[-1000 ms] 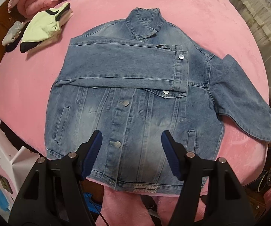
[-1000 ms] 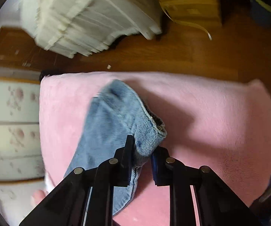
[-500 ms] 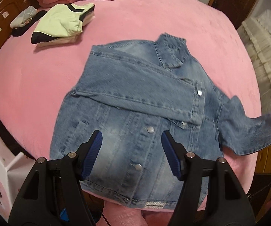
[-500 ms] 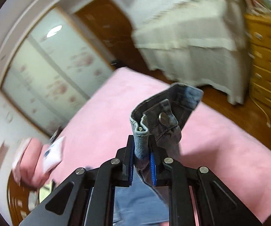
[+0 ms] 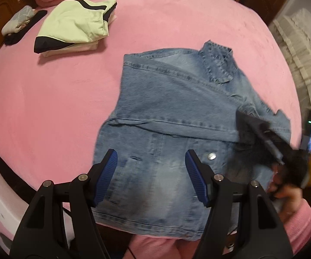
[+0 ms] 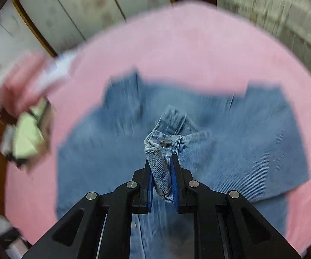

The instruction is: Fold large clothes

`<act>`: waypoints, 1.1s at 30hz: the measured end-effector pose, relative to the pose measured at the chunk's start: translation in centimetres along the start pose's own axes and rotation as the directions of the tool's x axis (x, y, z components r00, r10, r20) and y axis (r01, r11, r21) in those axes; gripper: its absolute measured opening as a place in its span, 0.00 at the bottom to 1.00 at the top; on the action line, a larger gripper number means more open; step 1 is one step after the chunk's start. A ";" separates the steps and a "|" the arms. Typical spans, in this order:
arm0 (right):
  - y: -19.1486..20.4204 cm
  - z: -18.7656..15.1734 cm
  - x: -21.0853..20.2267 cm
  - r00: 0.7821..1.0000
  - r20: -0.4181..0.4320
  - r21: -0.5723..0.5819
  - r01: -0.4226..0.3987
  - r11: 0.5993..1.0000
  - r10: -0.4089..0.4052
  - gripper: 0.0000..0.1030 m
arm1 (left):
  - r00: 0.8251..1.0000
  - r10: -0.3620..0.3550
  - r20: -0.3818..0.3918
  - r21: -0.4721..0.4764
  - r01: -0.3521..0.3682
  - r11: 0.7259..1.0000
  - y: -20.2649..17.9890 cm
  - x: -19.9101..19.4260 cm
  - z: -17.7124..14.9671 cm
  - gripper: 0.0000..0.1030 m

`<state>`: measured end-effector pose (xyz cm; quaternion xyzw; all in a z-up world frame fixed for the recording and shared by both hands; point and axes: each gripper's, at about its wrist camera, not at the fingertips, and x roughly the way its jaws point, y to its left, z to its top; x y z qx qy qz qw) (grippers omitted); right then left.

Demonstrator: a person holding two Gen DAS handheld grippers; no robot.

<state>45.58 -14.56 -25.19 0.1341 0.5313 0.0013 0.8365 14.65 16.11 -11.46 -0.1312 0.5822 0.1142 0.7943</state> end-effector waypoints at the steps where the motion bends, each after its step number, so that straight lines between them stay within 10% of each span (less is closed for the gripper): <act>1: 0.7 -1.0 1.8 0.998 -0.049 0.008 0.032 0.999 -0.031 0.14 | 1.000 -0.002 -0.006 0.012 0.002 1.000 0.2 0.3 0.1 0.61; 4: 1.4 -4.0 4.7 0.988 -0.131 0.041 0.092 0.995 -0.086 0.19 | 0.999 -0.029 -0.034 0.060 0.031 0.998 0.7 1.3 0.4 0.61; 7: 1.8 -9.9 3.5 0.985 -0.172 0.083 0.042 0.996 -0.027 0.49 | 0.996 -0.067 -0.058 0.104 0.073 0.992 -0.3 2.1 0.7 0.61; 15: -1.7 -12.9 -3.8 0.994 -0.077 0.088 -0.070 0.994 0.076 0.69 | 0.957 -0.241 -0.162 0.165 0.267 0.949 -7.6 6.4 2.0 0.61; 25: -10.8 -14.0 -8.6 0.986 -0.161 0.123 0.057 0.991 -0.037 0.70 | 0.889 -0.220 -0.400 0.207 0.322 0.924 -20.1 17.5 -1.0 0.60; 33: -18.4 -13.7 -8.2 0.970 -0.233 0.153 0.108 0.982 -0.070 0.70 | 0.890 -0.125 -0.439 0.165 0.217 0.962 -23.7 23.0 -2.2 0.60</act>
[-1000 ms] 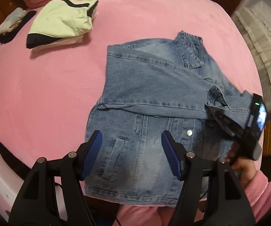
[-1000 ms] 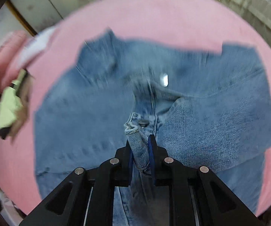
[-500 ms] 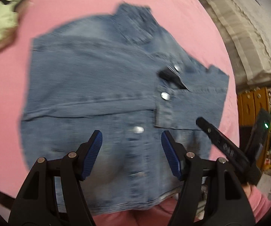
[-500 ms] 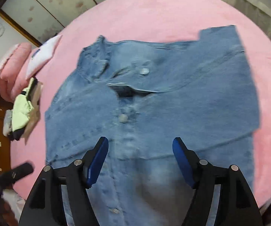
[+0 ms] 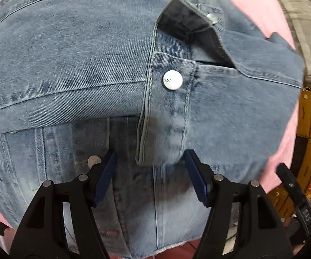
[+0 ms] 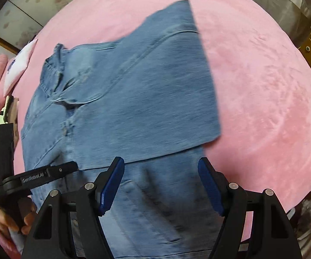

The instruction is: Fold large clothes

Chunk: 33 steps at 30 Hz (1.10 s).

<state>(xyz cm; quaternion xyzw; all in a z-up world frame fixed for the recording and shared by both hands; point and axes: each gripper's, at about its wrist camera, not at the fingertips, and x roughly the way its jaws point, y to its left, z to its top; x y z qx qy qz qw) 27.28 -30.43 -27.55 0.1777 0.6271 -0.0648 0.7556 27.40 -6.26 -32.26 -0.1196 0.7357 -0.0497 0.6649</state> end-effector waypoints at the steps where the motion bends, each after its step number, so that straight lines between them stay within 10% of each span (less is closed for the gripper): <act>1: -0.6 0.1 0.0 1.000 -0.002 -0.005 0.001 1.000 -0.001 0.70 | 1.000 0.008 0.007 -0.002 -0.008 1.000 -0.2 0.3 0.1 0.60; 10: -5.8 0.9 -0.6 0.999 -0.015 -0.053 0.029 0.998 -0.030 0.70 | 0.994 0.066 0.087 0.068 -0.072 0.995 -4.5 0.9 0.7 0.22; 14: -6.5 1.7 -0.6 1.000 0.001 -0.046 0.021 0.999 -0.021 0.70 | 0.983 -0.016 0.184 0.033 0.010 0.999 -5.5 -2.0 1.1 0.03; 20: -6.6 2.8 -1.0 0.999 0.025 -0.023 0.027 0.999 -0.027 0.70 | 0.903 -0.125 0.412 0.164 0.062 0.984 -9.2 -10.6 2.8 0.03; 27: -4.9 3.5 -1.1 0.998 0.061 -0.020 0.005 1.000 -0.004 0.70 | 0.719 -0.205 0.664 0.192 0.101 0.976 -6.8 -24.0 5.3 0.03; 30: -3.9 3.4 -0.9 0.998 0.065 -0.036 0.004 0.999 -0.002 0.70 | 0.706 -0.160 0.690 0.129 0.097 0.987 -3.6 -25.6 5.0 0.03; 33: -3.0 3.3 -0.3 0.998 0.055 -0.053 0.005 0.999 -0.002 0.70 | 0.750 -0.056 0.659 0.003 0.071 0.997 1.1 -23.6 5.4 0.03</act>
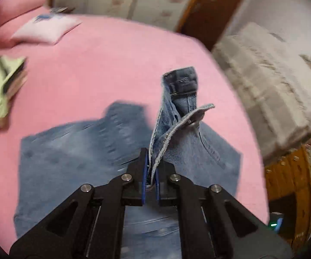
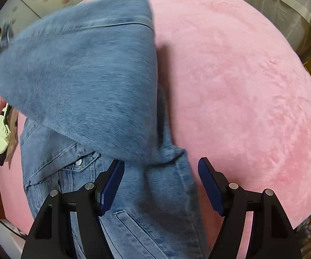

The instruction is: Fold large clothes

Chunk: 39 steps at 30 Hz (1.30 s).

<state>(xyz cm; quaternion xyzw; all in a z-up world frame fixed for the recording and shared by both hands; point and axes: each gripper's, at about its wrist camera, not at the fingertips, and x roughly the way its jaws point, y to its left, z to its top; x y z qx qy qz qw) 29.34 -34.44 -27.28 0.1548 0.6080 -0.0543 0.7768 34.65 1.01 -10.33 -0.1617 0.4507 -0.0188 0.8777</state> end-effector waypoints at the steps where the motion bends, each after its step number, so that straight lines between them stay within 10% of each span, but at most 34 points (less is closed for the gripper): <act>1: 0.3 0.0 0.3 1.000 -0.005 -0.009 0.001 1.000 -0.001 0.70 | 0.999 0.038 -0.024 -0.025 -0.039 0.999 1.7 0.6 -0.7 0.03; 5: 1.8 -0.3 1.4 1.000 -0.028 -0.051 0.009 0.999 -0.011 0.70 | 0.974 0.166 -0.156 -0.075 -0.179 0.981 7.0 3.6 -4.5 0.03; 11: 2.1 -0.6 2.7 0.998 -0.055 -0.092 0.038 0.995 -0.043 0.70 | 0.882 0.276 -0.382 0.016 -0.292 0.956 10.2 8.7 -10.6 0.04; 20: 2.6 0.4 1.6 0.998 0.041 -0.061 0.058 0.996 -0.055 0.59 | 0.828 0.320 -0.461 0.041 -0.340 0.939 9.9 9.9 -12.0 0.04; 26: 3.7 1.9 2.0 0.998 0.037 -0.106 0.063 0.992 -0.059 0.54 | 0.906 0.206 -0.369 -0.090 -0.256 0.963 10.2 5.2 -10.7 0.03; 30: 4.5 2.0 2.8 0.999 0.020 -0.113 0.042 0.993 -0.040 0.53 | 0.907 0.238 -0.348 -0.010 -0.257 0.966 10.1 3.5 -10.3 0.03; 33: 4.7 1.8 3.1 0.999 0.012 -0.106 0.034 0.994 -0.033 0.49 | 0.871 0.292 -0.394 0.048 -0.298 0.953 11.9 4.3 -11.1 0.07; 37: 5.6 1.5 3.3 1.000 0.013 -0.137 0.019 0.990 -0.017 0.38 | 0.711 0.481 -0.513 0.189 -0.453 0.871 13.6 6.8 -12.3 0.14; 39: 6.5 1.3 3.2 1.000 0.019 -0.154 0.003 0.988 0.000 0.31 | 0.735 0.494 -0.465 0.150 -0.484 0.862 13.5 5.6 -11.6 0.17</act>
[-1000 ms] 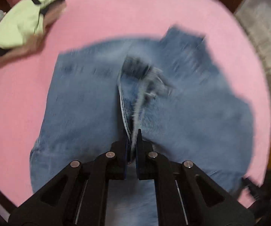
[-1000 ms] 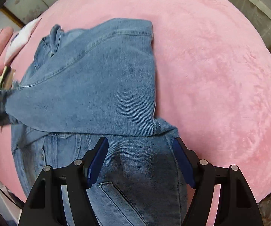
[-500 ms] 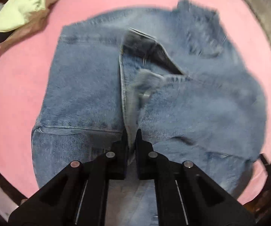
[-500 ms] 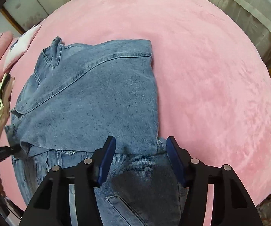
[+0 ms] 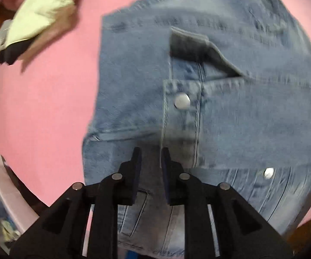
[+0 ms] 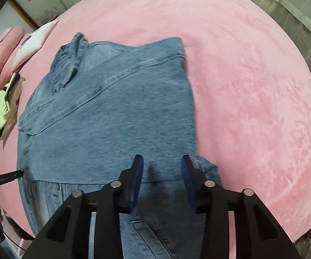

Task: Fold large clothes
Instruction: 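Smooth the folded jacket with both tools, pressing the layers flat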

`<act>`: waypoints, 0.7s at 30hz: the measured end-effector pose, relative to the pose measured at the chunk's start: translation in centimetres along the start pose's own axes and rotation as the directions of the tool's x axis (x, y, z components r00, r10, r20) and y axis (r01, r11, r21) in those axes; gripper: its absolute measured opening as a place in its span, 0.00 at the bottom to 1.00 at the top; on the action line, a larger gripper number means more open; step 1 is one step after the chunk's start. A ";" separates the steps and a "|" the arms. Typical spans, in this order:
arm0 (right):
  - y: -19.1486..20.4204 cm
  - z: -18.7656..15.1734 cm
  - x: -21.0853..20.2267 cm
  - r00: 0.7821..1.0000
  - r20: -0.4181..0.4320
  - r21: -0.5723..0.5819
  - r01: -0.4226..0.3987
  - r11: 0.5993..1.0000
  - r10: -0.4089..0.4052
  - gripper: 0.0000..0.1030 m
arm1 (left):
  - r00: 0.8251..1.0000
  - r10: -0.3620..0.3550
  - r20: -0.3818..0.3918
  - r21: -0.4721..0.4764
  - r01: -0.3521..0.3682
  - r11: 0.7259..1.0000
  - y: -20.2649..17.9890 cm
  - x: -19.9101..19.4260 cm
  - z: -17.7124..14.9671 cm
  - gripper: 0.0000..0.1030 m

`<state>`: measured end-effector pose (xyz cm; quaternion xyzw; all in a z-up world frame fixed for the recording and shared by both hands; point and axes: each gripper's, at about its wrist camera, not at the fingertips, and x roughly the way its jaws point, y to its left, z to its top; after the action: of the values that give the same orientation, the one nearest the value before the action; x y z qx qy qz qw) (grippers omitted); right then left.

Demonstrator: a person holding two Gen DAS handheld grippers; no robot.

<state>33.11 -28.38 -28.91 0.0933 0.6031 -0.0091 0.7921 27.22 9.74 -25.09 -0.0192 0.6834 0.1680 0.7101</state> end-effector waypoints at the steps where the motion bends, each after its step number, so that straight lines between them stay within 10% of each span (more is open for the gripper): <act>1: 0.4 0.0 -0.1 1.000 0.004 -0.006 -0.016 1.000 0.016 0.29 | 0.999 -0.015 0.044 -0.031 0.017 0.999 0.2 -1.1 -0.1 0.19; 4: 2.2 0.0 0.0 0.996 -0.009 -0.022 -0.092 0.996 0.092 0.16 | 0.967 -0.191 0.166 -0.059 0.203 0.977 0.0 -4.5 -0.7 0.19; 8: 6.6 -0.2 2.0 0.966 -0.108 -0.062 -0.241 0.968 0.234 0.11 | 0.879 -0.474 0.044 0.043 0.472 0.880 -5.1 -4.2 -1.0 0.19; 14: 12.0 -1.3 7.5 0.899 -0.312 -0.060 -0.341 0.938 0.307 0.10 | 0.962 -0.253 -0.098 0.169 0.267 0.949 -12.3 2.2 -1.6 0.19; 21: 6.4 0.1 6.3 0.973 -0.172 -0.063 -0.165 0.984 0.152 0.02 | 0.999 -0.042 0.000 0.050 0.042 0.998 -6.0 2.7 -1.7 0.19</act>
<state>35.72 -21.50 -34.08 0.1112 0.6576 0.0850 0.7403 27.21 4.26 -29.05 -0.0155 0.6866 0.1359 0.7140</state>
